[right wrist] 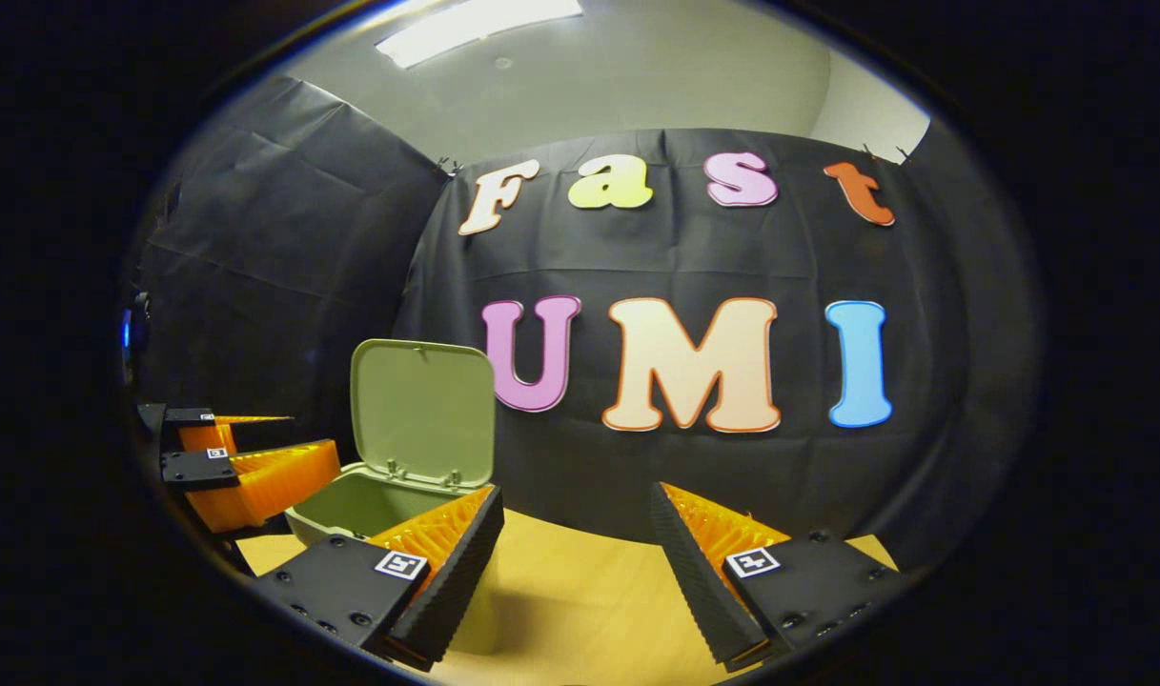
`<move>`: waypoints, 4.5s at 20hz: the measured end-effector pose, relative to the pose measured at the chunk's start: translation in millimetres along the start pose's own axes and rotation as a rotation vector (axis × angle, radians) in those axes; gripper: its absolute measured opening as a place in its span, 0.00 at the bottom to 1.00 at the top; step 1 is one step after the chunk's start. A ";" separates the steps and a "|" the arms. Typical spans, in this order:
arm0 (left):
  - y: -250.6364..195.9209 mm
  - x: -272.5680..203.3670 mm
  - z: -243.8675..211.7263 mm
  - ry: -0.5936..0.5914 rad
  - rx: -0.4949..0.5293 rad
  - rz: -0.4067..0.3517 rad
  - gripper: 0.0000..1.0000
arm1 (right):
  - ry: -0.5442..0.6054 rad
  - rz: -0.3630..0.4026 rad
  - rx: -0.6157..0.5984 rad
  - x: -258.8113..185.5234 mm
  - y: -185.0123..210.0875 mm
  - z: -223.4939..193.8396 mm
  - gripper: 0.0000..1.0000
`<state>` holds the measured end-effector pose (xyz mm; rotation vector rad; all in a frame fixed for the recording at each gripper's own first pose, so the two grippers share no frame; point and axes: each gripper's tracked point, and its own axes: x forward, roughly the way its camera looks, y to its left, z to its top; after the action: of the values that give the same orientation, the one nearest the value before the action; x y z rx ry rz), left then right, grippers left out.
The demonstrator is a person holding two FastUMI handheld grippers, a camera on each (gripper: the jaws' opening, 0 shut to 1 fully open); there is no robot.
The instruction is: Press the lid of the desktop garbage bin to open it, pick up the crumpled paper on the desktop and throw it into the bin, then pick up the pop can on the desktop and drop it into the bin, and finally close the garbage bin lid.
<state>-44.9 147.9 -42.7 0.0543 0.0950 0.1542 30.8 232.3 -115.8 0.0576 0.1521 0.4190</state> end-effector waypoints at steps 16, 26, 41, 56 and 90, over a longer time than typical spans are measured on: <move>-150.3 14.1 -43.9 0.096 -0.032 -0.189 0.83 | 0.058 -0.288 0.001 -87.8 -208.7 -12.0 0.98; -201.6 -3.9 -134.0 0.305 -0.035 -0.269 0.86 | 0.102 -0.339 -0.003 -118.1 -251.1 -25.6 0.97; -222.7 -44.0 -257.0 0.581 -0.002 -0.283 0.86 | 0.181 -0.371 0.016 -152.3 -279.7 -48.5 0.98; -221.6 -44.0 -249.7 0.587 0.011 -0.284 0.77 | 0.185 -0.363 0.013 -162.7 -278.3 -48.3 0.98; 17.5 61.8 -50.6 0.186 0.030 0.240 0.78 | 0.176 -0.240 0.075 -112.7 -212.8 -56.7 0.98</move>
<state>8.2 177.2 -97.5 0.0817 0.2771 0.3978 5.3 -6.5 -175.0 0.0751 0.3444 0.1779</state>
